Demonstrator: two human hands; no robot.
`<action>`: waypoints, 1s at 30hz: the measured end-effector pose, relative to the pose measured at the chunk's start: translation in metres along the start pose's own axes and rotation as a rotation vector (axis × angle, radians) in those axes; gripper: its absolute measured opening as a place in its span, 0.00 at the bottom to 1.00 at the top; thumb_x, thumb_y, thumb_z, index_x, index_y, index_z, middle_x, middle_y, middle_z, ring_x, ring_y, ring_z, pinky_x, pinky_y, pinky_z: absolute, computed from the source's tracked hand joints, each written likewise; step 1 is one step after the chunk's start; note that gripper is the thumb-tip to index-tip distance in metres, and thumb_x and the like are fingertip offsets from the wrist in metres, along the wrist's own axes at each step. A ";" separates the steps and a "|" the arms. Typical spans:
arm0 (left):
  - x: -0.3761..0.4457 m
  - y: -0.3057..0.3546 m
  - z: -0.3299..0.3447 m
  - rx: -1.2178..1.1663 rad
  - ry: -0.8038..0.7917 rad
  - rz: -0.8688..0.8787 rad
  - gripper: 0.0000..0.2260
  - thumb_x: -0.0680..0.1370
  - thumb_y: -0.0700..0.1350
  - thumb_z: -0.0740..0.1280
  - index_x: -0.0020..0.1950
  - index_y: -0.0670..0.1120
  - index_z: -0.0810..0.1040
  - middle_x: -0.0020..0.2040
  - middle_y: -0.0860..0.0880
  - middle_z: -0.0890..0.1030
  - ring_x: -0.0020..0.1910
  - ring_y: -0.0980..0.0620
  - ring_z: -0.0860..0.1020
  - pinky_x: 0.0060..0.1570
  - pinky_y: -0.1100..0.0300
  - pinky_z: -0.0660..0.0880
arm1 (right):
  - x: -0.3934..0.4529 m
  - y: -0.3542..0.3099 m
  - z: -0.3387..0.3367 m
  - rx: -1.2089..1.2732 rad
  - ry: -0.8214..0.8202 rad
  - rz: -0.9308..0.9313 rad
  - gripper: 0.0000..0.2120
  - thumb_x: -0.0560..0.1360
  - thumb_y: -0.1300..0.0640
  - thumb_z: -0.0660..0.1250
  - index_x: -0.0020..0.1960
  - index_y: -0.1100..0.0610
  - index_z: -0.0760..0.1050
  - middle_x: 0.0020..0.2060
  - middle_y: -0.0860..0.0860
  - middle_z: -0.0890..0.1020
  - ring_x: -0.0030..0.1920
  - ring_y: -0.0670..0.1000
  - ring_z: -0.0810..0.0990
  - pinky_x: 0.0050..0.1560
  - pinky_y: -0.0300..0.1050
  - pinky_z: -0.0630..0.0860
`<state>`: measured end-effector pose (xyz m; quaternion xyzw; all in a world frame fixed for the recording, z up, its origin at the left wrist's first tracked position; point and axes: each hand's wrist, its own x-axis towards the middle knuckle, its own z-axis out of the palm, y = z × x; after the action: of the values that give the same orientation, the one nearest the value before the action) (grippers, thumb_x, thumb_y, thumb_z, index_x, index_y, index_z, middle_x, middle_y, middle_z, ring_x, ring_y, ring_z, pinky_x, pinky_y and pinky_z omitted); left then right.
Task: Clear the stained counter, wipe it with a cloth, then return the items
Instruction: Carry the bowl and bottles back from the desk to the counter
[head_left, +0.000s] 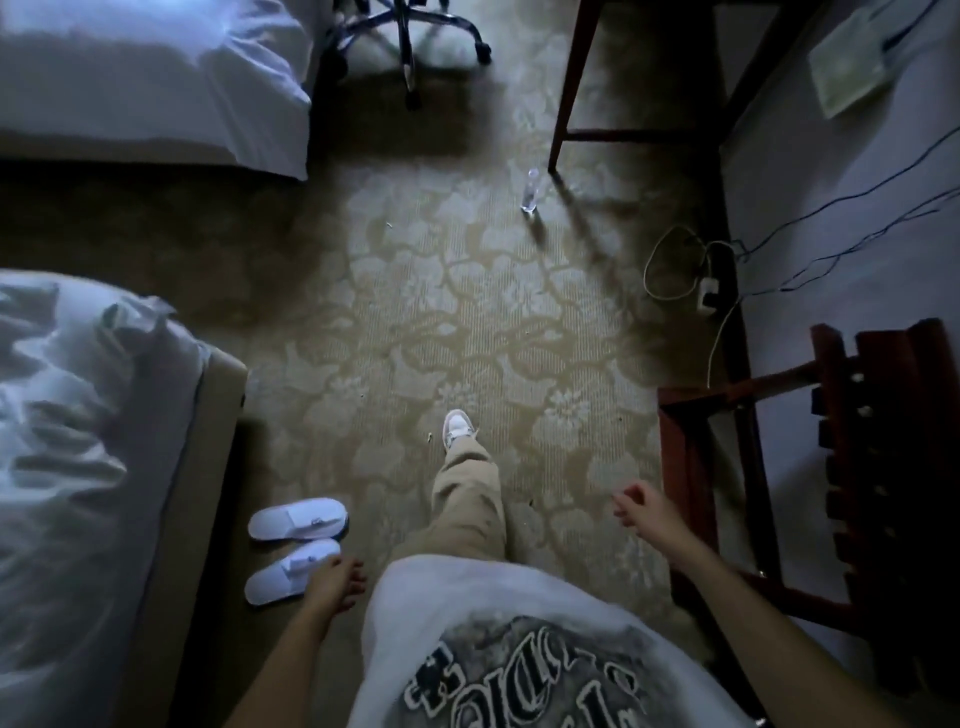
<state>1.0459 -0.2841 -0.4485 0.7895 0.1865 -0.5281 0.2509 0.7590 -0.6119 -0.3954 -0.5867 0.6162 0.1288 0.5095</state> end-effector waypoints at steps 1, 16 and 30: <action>0.008 0.050 -0.003 0.007 -0.022 0.028 0.08 0.83 0.39 0.58 0.45 0.41 0.72 0.32 0.45 0.72 0.27 0.49 0.70 0.27 0.65 0.63 | 0.007 -0.011 -0.004 0.000 0.004 0.057 0.05 0.80 0.56 0.62 0.48 0.56 0.73 0.39 0.54 0.80 0.38 0.53 0.78 0.38 0.43 0.73; 0.063 0.626 -0.025 0.262 -0.042 0.530 0.08 0.84 0.44 0.61 0.53 0.42 0.77 0.39 0.46 0.80 0.33 0.51 0.77 0.31 0.61 0.67 | 0.263 -0.317 -0.069 0.208 0.007 0.214 0.07 0.78 0.57 0.63 0.45 0.60 0.74 0.34 0.55 0.79 0.34 0.52 0.75 0.37 0.45 0.72; 0.168 0.941 -0.043 0.149 0.031 0.325 0.08 0.83 0.39 0.60 0.47 0.39 0.76 0.32 0.47 0.75 0.26 0.53 0.70 0.28 0.63 0.61 | 0.516 -0.728 -0.213 0.328 0.031 -0.056 0.05 0.80 0.59 0.63 0.44 0.56 0.72 0.36 0.53 0.78 0.32 0.47 0.73 0.26 0.32 0.67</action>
<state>1.6663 -1.0106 -0.4036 0.8337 0.0207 -0.4809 0.2707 1.3862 -1.2811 -0.3821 -0.5146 0.6201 0.0030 0.5921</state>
